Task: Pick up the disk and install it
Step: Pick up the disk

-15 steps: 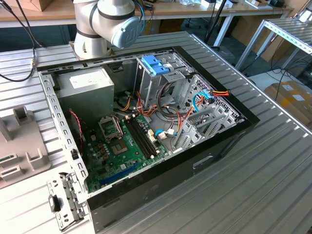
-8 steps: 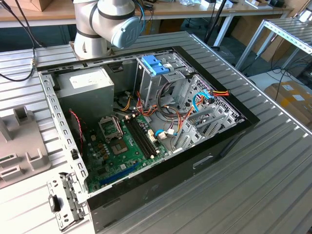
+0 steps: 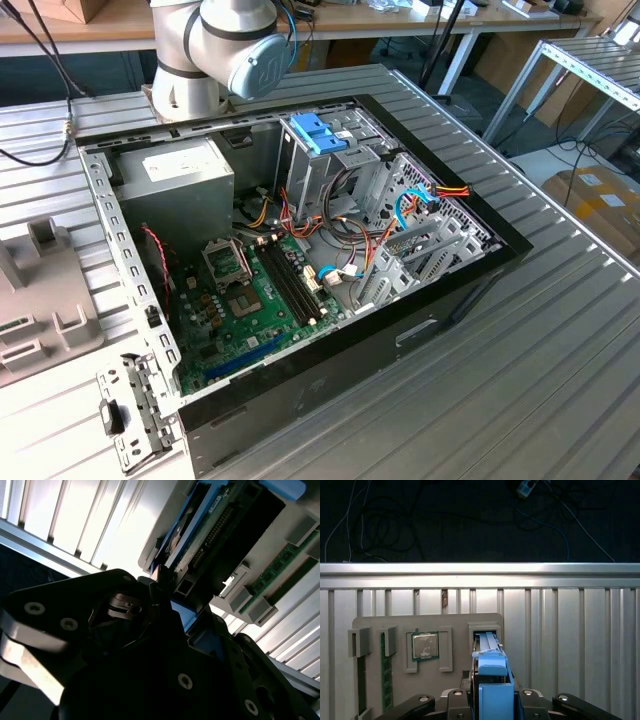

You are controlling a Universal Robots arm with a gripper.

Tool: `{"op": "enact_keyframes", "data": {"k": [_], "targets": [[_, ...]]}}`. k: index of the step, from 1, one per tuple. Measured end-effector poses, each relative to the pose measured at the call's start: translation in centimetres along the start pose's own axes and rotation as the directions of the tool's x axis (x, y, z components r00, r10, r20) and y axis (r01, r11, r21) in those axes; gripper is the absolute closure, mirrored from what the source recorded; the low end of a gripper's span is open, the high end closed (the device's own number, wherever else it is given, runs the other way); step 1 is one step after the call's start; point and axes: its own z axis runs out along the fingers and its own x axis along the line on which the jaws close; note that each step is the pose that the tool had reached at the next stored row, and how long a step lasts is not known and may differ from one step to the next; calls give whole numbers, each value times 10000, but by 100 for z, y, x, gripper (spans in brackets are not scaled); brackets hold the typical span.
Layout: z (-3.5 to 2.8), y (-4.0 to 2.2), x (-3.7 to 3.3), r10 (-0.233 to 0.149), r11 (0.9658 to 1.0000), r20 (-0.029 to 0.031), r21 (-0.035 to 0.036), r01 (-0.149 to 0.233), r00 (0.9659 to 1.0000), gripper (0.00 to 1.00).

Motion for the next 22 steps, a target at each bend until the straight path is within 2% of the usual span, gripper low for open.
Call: {"op": "enact_keyframes", "data": {"k": [9,12,17,22], "targets": [[-40,1,-1,0,10000,13,0,0,10000,63],[-73,1,-2,-1,10000,37,-1,1,10000,63],[-149,3,-4,0,10000,42,-1,0,10000,63],[-186,3,-5,0,10000,44,0,0,10000,63]]}}
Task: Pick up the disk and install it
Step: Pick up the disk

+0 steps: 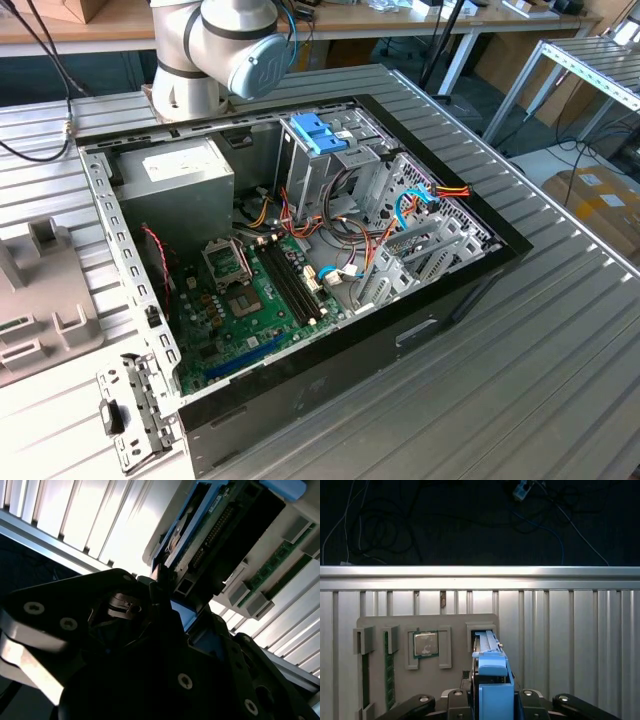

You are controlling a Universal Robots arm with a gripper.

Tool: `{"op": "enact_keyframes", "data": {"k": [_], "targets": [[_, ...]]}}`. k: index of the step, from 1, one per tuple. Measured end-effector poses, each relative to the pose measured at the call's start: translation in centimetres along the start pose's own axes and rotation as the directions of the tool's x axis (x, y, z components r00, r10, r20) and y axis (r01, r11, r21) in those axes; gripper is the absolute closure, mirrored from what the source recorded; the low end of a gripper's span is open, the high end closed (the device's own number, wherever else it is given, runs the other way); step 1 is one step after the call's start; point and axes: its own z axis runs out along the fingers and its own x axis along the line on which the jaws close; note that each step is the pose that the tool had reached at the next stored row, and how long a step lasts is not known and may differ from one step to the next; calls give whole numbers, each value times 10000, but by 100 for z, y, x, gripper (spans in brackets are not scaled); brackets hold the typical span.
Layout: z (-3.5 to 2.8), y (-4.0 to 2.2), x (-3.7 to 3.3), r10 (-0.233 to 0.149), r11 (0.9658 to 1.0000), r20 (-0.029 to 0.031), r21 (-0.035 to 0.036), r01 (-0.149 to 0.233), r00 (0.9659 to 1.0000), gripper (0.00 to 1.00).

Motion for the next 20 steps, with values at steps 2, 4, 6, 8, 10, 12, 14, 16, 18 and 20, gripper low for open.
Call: {"op": "enact_keyframes", "data": {"k": [2,4,6,8,10,12,14,16,18,20], "targets": [[-19,1,0,0,10000,0,0,0,10000,63],[-30,1,-1,0,10000,0,-1,0,10000,63],[-41,1,-1,-1,10000,0,0,1,10000,63],[-60,1,-2,0,10000,-1,0,0,10000,63],[-72,1,-2,0,10000,0,-1,0,10000,63],[-82,2,-2,0,10000,0,0,0,10000,63],[-94,2,-3,0,10000,-1,-2,0,10000,63],[-105,2,-3,0,10000,0,-1,0,10000,63],[-123,2,-4,0,10000,-1,-2,0,10000,63],[-134,3,-4,0,10000,0,0,0,10000,63]]}}
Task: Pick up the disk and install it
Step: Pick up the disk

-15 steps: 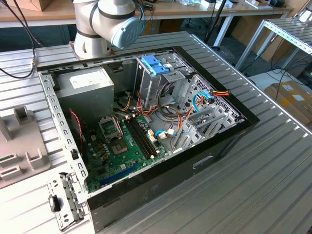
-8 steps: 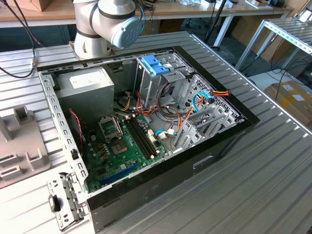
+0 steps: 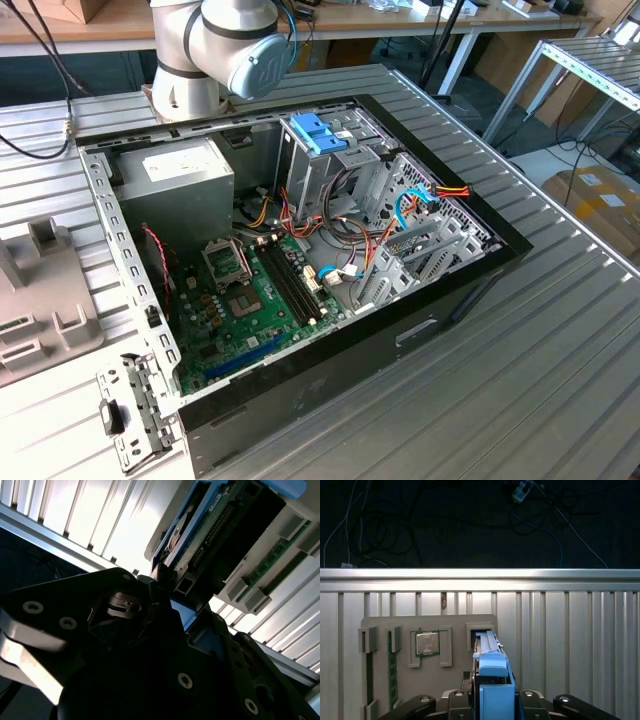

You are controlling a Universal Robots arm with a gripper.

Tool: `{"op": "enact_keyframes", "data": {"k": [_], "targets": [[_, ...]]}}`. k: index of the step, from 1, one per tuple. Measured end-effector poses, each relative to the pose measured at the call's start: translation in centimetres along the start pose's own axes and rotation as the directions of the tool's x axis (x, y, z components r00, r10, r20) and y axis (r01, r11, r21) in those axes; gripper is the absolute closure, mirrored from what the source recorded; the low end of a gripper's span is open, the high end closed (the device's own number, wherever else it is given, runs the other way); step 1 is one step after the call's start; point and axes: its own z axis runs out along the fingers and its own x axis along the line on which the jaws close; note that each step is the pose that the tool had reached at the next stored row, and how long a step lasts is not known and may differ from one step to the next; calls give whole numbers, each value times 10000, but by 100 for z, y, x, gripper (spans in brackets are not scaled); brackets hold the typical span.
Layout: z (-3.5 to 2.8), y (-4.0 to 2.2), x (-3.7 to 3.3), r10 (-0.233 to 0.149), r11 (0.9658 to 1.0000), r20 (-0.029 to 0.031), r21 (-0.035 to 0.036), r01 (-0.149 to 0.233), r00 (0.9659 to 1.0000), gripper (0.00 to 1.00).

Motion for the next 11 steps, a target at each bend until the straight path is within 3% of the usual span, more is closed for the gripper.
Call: {"op": "enact_keyframes", "data": {"k": [11], "targets": [[-76,1,-6,-1,10000,0,0,1,10000,63]]}}
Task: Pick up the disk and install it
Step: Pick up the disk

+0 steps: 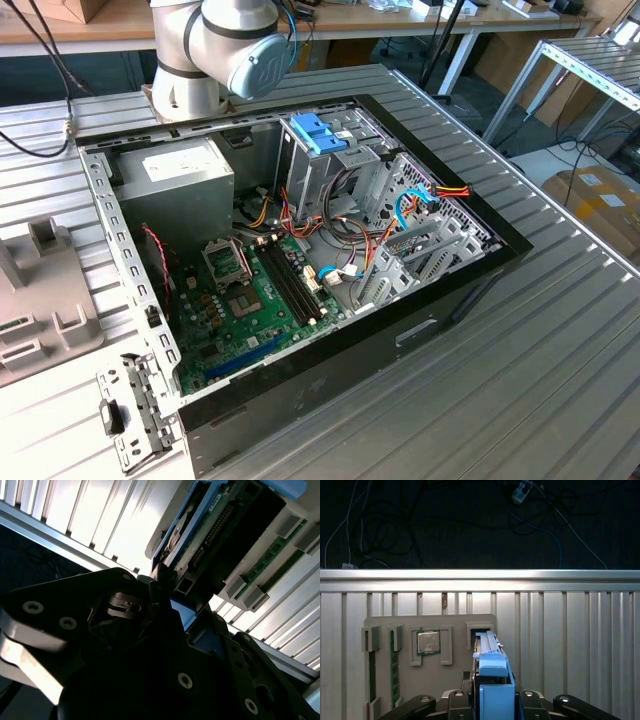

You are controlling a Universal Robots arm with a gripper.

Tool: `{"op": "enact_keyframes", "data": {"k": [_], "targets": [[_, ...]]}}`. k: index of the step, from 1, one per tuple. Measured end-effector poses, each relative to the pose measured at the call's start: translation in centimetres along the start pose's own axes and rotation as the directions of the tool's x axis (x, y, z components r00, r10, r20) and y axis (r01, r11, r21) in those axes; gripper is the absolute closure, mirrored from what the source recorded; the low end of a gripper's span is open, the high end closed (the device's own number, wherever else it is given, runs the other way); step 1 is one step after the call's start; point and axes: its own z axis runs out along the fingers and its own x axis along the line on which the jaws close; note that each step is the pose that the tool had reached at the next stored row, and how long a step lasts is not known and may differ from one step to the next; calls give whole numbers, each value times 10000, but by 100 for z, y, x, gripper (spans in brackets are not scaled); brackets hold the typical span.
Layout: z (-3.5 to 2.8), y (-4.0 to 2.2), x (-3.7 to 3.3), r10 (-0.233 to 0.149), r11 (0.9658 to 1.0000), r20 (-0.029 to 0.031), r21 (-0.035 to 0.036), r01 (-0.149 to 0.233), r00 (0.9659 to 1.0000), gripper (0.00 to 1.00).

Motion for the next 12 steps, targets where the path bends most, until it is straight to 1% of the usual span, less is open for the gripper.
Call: {"op": "enact_keyframes", "data": {"k": [7,12], "targets": [[-50,2,-10,1,10000,0,0,-1,10000,63],[-71,2,-11,1,10000,0,0,-1,10000,63]]}}
